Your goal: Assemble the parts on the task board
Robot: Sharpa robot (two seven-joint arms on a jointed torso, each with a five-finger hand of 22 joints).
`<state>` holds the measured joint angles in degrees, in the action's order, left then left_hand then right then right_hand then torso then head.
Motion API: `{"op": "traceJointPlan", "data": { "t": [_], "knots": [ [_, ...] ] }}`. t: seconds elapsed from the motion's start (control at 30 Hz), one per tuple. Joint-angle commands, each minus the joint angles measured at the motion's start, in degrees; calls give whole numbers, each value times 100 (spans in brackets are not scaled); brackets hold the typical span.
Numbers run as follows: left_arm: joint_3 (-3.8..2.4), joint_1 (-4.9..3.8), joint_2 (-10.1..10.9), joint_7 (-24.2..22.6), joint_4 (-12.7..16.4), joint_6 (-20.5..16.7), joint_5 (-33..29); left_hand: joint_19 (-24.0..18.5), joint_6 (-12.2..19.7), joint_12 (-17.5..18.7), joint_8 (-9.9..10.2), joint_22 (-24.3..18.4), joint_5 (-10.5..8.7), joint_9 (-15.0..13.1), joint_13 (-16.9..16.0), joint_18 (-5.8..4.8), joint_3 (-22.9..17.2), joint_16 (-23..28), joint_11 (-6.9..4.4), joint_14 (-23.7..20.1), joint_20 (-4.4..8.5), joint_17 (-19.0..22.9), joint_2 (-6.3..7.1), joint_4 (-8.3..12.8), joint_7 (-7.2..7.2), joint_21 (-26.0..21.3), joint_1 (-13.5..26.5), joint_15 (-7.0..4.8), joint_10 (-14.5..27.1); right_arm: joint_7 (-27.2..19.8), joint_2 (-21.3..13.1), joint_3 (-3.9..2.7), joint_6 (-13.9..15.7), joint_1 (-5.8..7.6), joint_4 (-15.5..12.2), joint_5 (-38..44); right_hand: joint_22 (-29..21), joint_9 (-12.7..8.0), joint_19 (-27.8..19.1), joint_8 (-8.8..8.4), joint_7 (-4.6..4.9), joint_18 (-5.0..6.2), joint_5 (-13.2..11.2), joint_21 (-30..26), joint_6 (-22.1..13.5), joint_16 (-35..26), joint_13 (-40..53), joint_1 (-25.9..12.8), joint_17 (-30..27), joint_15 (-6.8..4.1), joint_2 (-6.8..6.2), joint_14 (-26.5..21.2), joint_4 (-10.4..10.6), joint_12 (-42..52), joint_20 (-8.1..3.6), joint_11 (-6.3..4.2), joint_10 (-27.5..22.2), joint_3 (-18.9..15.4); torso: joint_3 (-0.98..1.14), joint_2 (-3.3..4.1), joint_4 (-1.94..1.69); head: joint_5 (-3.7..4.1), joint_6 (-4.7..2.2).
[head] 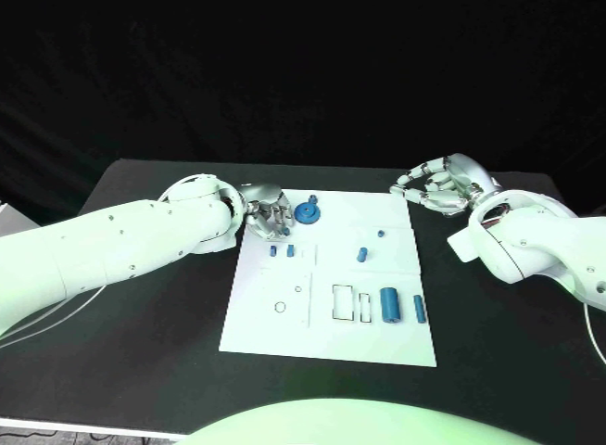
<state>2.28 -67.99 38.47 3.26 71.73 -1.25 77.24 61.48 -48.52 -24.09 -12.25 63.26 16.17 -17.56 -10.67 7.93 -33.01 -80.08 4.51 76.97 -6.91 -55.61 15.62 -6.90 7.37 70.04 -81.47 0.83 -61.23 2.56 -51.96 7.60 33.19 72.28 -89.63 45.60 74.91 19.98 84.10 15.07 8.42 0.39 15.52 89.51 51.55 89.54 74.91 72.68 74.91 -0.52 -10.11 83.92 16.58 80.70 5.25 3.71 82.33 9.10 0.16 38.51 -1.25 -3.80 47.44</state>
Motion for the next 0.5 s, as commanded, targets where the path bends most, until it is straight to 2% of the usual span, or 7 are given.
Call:
{"op": "traceJointPlan", "data": {
  "t": [0.03,0.13,0.17,0.2,0.33,0.4,0.5],
  "knots": [
    [-3,-2,22,30,23,69,-38,-1,193,25,123,-1,11,64,-32,-29,52,-5,-15,-34,-13,-11,18,-50,-74,-28,51,-8,43,33,5,-1,-161,-3,15,203,1458,-19,545,29,6,-14,-38,-56,-77,-153,194,10,1148,9,-17,507,-3,-689,29,3,-514,42,1,0,1,11,-3],
    [-4,-1,74,49,45,106,-34,-23,246,35,160,-24,7,90,-52,-24,112,-6,-5,-41,-15,-4,36,-65,-99,-51,75,-3,72,82,10,-1,-291,-3,45,393,1355,-24,454,49,-1,37,-144,-274,-91,-236,-618,114,1026,-3,-50,470,-7,-1689,18,-7,-1175,61,2,-2,4,7,-6],
    [-4,-1,93,53,53,109,-33,-52,285,43,186,-51,9,108,-68,-18,158,-1,2,-56,-20,17,37,-72,-131,-77,77,6,101,93,13,-1,-329,-3,56,456,1277,-26,386,53,-3,75,-215,-437,-97,-308,-1174,182,915,0,-69,433,-12,-2402,16,-4,-1677,72,1,-2,5,9,-8],
    [-5,-1,120,58,65,109,-33,-58,319,47,211,-56,11,124,-81,-18,201,-1,10,-64,-24,22,34,-80,-149,-86,78,13,125,105,17,-1,-378,-5,71,542,1131,-33,257,61,14,142,-309,-749,-124,-453,-2229,305,711,11,-108,358,5,-3695,25,9,-2343,69,1,-2,2,13,-6],
    [-20,-1,248,66,119,68,-60,-89,403,55,274,-88,19,165,-116,-10,319,7,29,-94,-36,63,18,-92,-188,-121,50,27,186,151,41,-1,-595,-14,133,955,990,-55,170,101,76,200,-401,-1055,-133,-665,-3643,550,433,73,-189,281,-2,-5127,65,83,-2367,88,4,-3,-2,22,-16],
    [-32,-1,290,64,136,35,-78,-100,422,58,290,-98,20,175,-127,-8,357,12,34,-107,-40,83,10,-99,-198,-133,39,33,206,168,50,-1,-662,-17,153,1102,982,-63,171,108,76,203,-427,-1077,-123,-685,-3923,618,404,67,-206,278,2,-5380,77,106,-2352,107,4,-3,-2,22,-16],
    [-65,-2,391,16,164,-108,-217,-132,391,62,287,-132,24,185,-152,1,413,49,49,-168,-50,203,-28,-111,-165,-166,-8,45,259,218,84,-1,-797,-32,198,1506,995,-84,192,107,52,199,-417,-1060,-75,-673,-4387,989,413,57,-217,299,-74,-5786,64,81,-2281,327,5,-4,-1,29,-23]
  ]
}}
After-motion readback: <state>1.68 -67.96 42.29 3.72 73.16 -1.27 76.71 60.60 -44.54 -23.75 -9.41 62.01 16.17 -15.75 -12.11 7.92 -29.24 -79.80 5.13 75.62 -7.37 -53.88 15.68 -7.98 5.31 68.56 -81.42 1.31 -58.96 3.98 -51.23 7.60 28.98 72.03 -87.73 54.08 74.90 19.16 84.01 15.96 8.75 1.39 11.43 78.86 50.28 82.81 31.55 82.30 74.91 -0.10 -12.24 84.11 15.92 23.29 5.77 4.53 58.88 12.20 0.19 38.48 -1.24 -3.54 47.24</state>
